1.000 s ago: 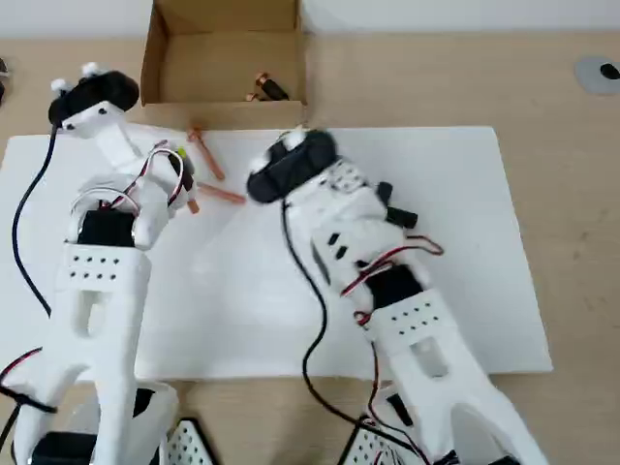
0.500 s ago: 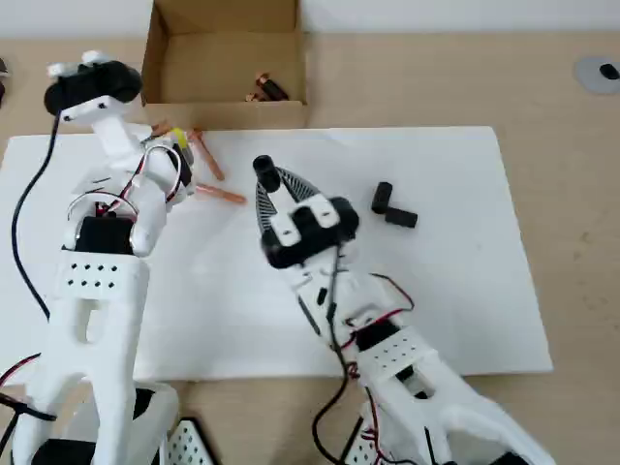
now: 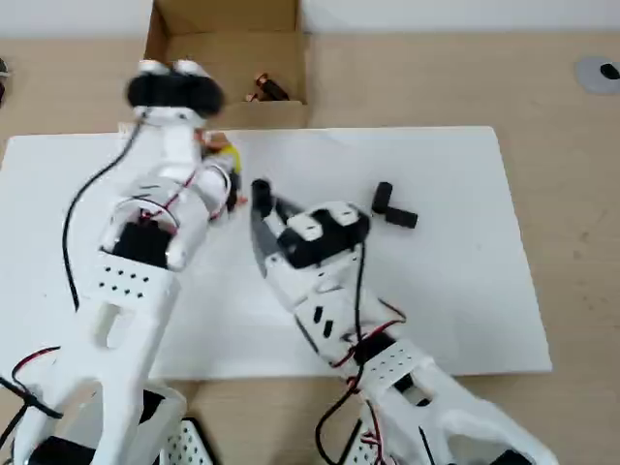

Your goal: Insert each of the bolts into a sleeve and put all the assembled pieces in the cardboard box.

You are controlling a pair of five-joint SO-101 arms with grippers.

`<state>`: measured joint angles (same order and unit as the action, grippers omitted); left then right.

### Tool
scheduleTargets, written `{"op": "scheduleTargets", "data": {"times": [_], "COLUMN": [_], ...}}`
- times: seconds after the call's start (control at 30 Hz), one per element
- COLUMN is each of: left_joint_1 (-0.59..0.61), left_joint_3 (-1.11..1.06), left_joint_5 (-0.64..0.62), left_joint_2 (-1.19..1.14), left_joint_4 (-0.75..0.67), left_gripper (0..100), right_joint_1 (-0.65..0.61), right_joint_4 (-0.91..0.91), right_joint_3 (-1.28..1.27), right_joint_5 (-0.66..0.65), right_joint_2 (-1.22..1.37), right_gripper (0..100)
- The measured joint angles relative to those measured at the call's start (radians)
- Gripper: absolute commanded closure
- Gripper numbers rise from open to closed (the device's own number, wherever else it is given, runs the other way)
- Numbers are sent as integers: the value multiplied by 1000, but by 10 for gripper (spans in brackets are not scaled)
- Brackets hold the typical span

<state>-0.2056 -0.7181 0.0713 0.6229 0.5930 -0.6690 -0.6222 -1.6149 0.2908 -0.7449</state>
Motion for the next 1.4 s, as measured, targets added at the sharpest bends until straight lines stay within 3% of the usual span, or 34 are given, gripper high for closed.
{"op": "scheduleTargets", "data": {"times": [0.17,0.33,0.57,0.9,1.4], "left_joint_1": [-26,-43,-43,-21,-44], "left_joint_3": [-92,-218,-388,-428,-431], "left_joint_5": [144,170,-9,-176,-192], "left_joint_2": [152,305,397,448,453], "left_joint_4": [-12,-175,-425,-448,-427], "left_gripper": [995,995,995,994,994], "right_joint_1": [-35,-41,-41,-41,-72], "right_joint_4": [64,91,91,91,91], "right_joint_3": [-3,-5,-5,-5,-5], "right_joint_5": [0,0,0,0,0], "right_joint_2": [0,0,0,0,0], "right_gripper": [988,988,988,988,988]}}
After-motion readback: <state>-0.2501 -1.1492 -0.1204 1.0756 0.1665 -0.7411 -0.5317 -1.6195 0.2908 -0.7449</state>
